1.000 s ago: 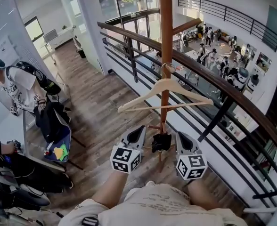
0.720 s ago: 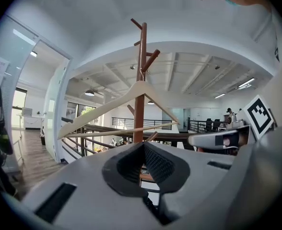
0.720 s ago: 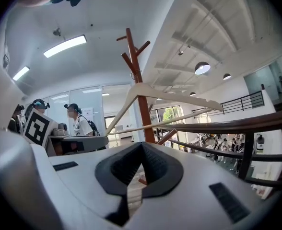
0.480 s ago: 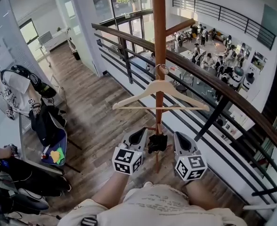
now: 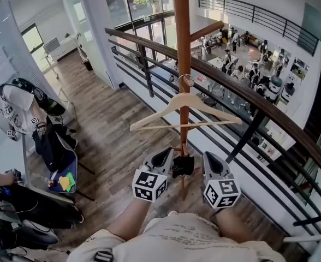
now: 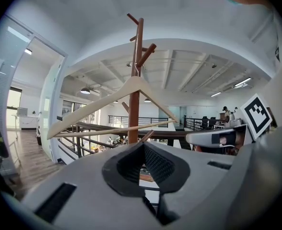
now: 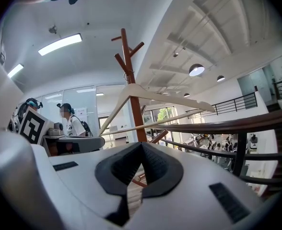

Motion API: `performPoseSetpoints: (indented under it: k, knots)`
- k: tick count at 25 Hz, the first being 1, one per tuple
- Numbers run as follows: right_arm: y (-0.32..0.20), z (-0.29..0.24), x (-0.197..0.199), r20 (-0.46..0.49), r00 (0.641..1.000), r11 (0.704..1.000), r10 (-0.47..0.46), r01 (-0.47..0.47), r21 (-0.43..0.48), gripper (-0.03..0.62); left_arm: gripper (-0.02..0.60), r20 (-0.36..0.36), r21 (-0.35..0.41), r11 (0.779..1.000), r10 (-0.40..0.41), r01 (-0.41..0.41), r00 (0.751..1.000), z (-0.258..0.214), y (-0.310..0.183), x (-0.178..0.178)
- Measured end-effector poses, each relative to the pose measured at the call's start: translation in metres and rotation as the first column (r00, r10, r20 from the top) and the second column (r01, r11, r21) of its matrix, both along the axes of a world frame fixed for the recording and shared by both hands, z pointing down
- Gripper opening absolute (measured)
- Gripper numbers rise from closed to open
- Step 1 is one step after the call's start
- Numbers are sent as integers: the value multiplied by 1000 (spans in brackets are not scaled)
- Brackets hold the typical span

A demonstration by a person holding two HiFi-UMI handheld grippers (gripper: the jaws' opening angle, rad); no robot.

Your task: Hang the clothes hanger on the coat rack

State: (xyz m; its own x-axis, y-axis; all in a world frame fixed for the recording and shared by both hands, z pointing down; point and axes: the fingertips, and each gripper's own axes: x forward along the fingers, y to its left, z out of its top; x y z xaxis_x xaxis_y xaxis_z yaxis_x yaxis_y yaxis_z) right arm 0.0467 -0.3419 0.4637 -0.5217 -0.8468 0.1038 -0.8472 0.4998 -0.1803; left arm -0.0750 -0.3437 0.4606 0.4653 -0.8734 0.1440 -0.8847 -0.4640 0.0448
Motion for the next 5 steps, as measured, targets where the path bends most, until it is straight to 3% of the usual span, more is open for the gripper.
performPoseSetpoints:
  k: [5]
  knots:
    - [-3, -2, -2, -5, 1000, 1000, 1, -1, 4, 2, 5, 0, 3, 1000, 9, -9, 1000, -2, -4, 0]
